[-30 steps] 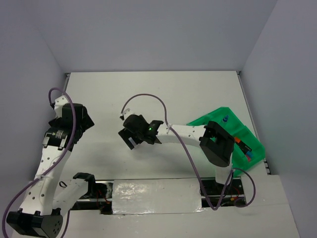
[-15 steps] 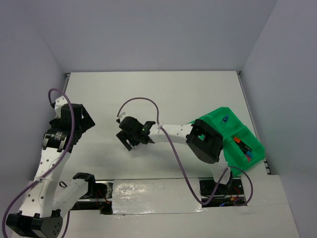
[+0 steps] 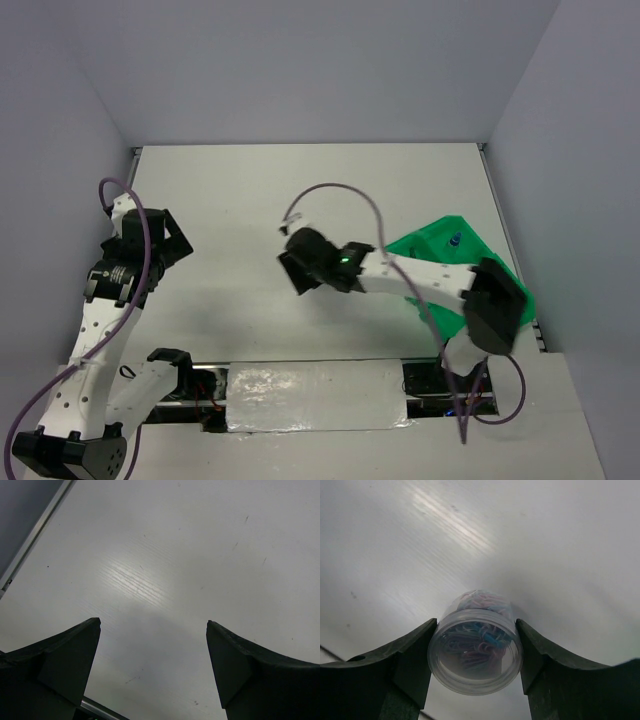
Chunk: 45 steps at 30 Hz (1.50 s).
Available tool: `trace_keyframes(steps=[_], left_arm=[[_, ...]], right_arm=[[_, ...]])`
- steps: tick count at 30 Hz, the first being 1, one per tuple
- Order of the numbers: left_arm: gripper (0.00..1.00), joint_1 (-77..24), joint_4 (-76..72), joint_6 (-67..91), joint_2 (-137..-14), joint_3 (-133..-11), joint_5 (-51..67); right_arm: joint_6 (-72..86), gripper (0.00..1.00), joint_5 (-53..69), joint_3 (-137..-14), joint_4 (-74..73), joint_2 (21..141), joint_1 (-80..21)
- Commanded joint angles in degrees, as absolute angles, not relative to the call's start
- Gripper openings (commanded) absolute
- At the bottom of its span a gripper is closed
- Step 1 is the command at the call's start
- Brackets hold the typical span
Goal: Sort the stationery into containers
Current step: Pick up the storage box at the center of the board, then place the storage box in the storage box.
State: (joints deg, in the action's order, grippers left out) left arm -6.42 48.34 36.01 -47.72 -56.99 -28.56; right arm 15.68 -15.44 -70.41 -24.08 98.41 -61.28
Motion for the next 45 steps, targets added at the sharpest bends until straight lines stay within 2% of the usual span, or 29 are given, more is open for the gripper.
trace_keyframes(steps=[1,2,3,5,6,7,9,15,21,24,29,32,35,36,38,40,41,44,45], left_arm=[[0.99,-6.07,46.23,34.45,-46.58,-58.01,-27.16],[0.99,-6.06,45.97,34.28,-46.41,-57.92,-26.81],[0.99,-6.15,45.88,34.1,-46.32,-57.92,-26.55],[0.99,-6.06,45.53,33.84,-46.32,-57.92,-25.67],[0.99,-5.89,45.44,33.66,-46.32,-57.92,-25.4],[0.99,-5.8,45.35,33.31,-46.41,-57.92,-24.53],[0.99,-5.63,45.09,33.14,-46.93,-57.92,-23.91],[0.99,-5.54,44.21,31.38,-47.81,-57.74,-19.61],[0.99,-5.54,43.51,30.68,-47.11,-57.57,-18.2],[0.99,-5.62,43.42,30.5,-47.02,-57.57,-17.49],[0.99,-5.62,43.24,30.32,-46.76,-57.66,-17.05],[0.99,-5.54,43.15,30.15,-46.49,-57.57,-16.87],[0.99,-5.54,43.07,30.06,-46.32,-57.48,-16.79],[0.99,-5.62,43.07,30.06,-46.32,-57.48,-16.79],[0.99,-5.62,42.89,29.88,-46.32,-57.39,-16.35],[0.99,-5.54,42.89,29.88,-46.32,-57.39,-16.26],[0.99,-5.54,42.8,29.88,-46.32,-57.39,-16.17],[0.99,-5.62,42.72,29.88,-46.32,-57.3,-16.08],[0.99,-5.54,42.71,29.8,-46.41,-57.3,-16.08]], right_arm=[[21.61,0.24,-20.49,-59.71,-31.37,79.59,-50.77],[23.36,0.24,-19.7,-56.72,-33.29,70.32,-47.58],[24.07,0.24,-19.08,-51.21,-34.53,65.7,-43.72],[25.91,0.22,-20.03,-48.09,-40.91,54.13,-34.57],[27.15,0.18,-21.34,-46.95,-43.48,51.27,-31.84],[28.55,0.0,-23.36,-46.85,-46.2,48.8,-26.51],[30.77,0.0,-24.45,-45.36,-48.7,42.84,-21.03],[50.41,0.0,-36.46,-46.77,-60.99,37.37,-14.51],[64.94,0.0,-37.08,-43.68,-67.93,35.24,-13.62],[71.79,0.0,-38.49,-43.06,-73.37,38.4,-13.62],[76.81,0.01,-35.78,-41.14,-74.54,43.33,-13.62],[78.22,0.09,-34.1,-37.28,-71.72,43.68,-13.54],[80.32,0.12,-35.94,-37.26,-71.72,43.42,-13.62],[79.98,0.19,-36.64,-37.27,-71.54,43.24,-13.54],[78.67,0.51,-37.18,-36.13,-69.35,42.54,-13.45],[76.57,0.67,-36.74,-35.25,-66.64,42.28,-13.53],[76.38,0.86,-36.56,-35.07,-66.19,42.19,-13.45],[73.92,1.0,-35.6,-35.33,-64.25,42.27,-13.53],[73.13,1.0,-35.51,-35.59,-64.25,42.36,-13.54]])
